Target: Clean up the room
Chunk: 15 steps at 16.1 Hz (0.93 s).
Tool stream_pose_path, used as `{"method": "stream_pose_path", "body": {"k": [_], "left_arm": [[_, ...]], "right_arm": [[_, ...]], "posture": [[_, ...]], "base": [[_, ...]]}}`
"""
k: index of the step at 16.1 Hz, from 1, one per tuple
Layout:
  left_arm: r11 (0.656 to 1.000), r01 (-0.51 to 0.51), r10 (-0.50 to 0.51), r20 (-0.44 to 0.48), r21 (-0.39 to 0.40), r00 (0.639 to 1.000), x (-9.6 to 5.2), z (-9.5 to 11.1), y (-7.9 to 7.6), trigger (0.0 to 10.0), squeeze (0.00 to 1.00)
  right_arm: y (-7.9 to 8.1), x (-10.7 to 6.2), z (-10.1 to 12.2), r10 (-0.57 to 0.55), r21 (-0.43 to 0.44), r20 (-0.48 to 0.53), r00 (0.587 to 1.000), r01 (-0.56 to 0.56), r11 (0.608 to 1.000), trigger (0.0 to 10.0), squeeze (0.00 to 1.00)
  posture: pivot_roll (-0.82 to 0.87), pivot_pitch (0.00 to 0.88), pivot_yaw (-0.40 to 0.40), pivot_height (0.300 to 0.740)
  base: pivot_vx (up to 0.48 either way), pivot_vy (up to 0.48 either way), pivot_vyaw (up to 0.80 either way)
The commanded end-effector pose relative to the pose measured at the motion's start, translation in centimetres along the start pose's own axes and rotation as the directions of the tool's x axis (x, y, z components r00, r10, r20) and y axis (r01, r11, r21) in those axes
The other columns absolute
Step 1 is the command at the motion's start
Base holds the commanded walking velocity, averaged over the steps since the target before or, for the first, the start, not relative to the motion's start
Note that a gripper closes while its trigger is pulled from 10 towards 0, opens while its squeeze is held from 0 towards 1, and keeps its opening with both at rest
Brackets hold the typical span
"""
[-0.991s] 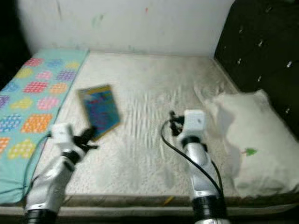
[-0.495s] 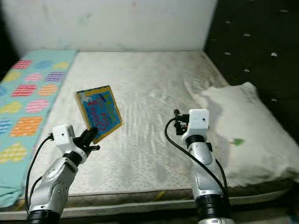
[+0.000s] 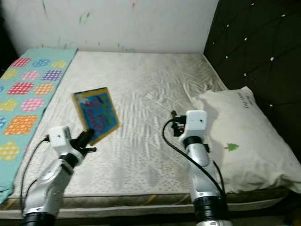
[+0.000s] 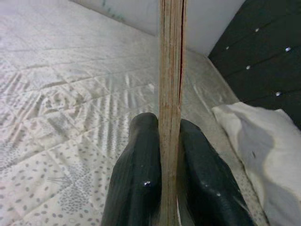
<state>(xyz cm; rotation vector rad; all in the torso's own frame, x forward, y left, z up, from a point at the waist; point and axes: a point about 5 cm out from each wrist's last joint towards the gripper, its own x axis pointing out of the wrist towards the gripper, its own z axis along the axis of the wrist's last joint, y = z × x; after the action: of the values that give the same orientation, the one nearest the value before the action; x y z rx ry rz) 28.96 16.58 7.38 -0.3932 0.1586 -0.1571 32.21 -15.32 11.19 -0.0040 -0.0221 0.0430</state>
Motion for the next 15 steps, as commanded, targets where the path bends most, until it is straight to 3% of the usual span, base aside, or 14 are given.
{"method": "stream_pose_path", "body": {"k": [1,9,15], "left_arm": [[0.999,0.044,-0.044,0.021,-0.006,0.999,0.38,0.37,-1.14,10.0,0.0],[0.999,0.045,-0.045,0.019,-0.006,0.999,0.49,0.39,-1.17,10.0,0.0],[0.999,0.034,-0.034,0.031,-0.026,0.999,0.56,0.45,-1.15,10.0,0.0]], "right_arm": [[-0.78,0.05,0.21,-0.021,-0.011,0.006,1.0,0.021,1.0,10.0,0.0],[-0.77,0.04,0.17,-0.021,-0.013,0.005,1.0,0.021,1.0,10.0,0.0],[-0.83,0.07,0.2,-0.021,-0.015,0.004,1.0,0.021,1.0,10.0,0.0]], "posture": [[-0.13,0.0,-0.011,0.74],[-0.13,0.0,-0.01,0.74],[-0.13,0.0,-0.011,0.74]], "base": [[0.0,-0.379,0.0],[0.0,-0.363,0.0],[0.0,0.0,0.0]]}}
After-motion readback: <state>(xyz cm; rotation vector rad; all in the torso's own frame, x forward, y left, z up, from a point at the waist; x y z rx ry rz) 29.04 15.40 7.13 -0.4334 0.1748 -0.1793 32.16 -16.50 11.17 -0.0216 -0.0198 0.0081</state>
